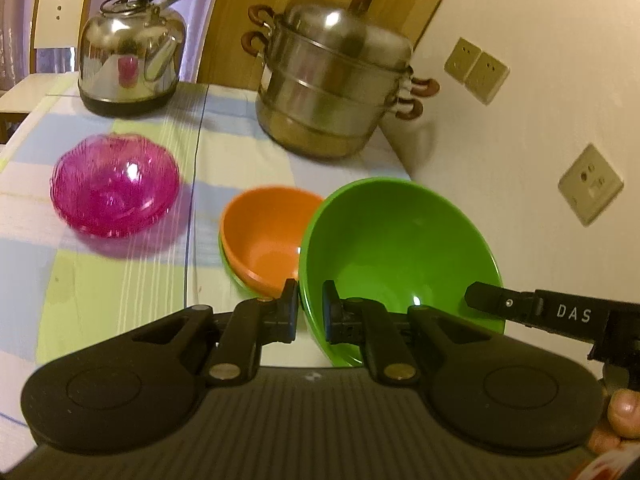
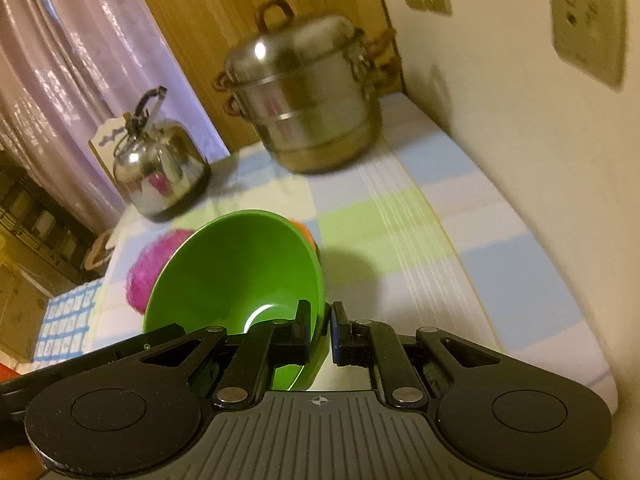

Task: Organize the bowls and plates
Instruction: 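Lift the green bowl with both grippers and carry it over the orange bowl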

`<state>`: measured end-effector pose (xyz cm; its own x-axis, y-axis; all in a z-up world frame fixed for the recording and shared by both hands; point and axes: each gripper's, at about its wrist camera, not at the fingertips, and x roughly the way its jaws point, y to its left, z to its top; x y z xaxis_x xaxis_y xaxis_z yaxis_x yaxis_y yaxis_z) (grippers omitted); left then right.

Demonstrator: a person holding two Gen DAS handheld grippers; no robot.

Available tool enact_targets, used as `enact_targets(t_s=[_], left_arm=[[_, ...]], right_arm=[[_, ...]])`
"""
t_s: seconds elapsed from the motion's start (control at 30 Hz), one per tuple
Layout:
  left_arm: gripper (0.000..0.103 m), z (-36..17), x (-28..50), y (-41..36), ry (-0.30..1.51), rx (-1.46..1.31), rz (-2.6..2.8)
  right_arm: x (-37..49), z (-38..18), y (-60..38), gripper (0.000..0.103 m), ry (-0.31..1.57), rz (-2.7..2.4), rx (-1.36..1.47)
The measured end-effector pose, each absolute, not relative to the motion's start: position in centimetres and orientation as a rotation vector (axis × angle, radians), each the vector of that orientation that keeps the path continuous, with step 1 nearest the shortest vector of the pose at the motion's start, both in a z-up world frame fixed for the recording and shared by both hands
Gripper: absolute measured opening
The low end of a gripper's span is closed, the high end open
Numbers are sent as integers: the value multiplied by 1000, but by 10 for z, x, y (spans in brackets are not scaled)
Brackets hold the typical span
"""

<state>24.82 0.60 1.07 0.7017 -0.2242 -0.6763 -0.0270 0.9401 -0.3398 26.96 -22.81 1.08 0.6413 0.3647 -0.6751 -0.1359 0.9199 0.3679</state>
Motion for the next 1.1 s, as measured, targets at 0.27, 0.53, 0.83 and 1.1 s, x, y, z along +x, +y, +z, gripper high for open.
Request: enact_targets(t_s=[0.27, 0.53, 0.83, 1.1], left_arm=[[10, 18, 283, 24, 786, -361, -98], [10, 14, 322, 36, 799, -364, -93], [10, -15, 343, 45, 850, -349, -60], [11, -40, 350, 47, 887, -325, -44]], right_arm=[[309, 26, -213, 9, 811, 321, 264], [350, 25, -201, 9, 825, 336, 260], [386, -8, -191, 9, 886, 349, 280], [402, -47, -191, 9, 951, 357, 322]])
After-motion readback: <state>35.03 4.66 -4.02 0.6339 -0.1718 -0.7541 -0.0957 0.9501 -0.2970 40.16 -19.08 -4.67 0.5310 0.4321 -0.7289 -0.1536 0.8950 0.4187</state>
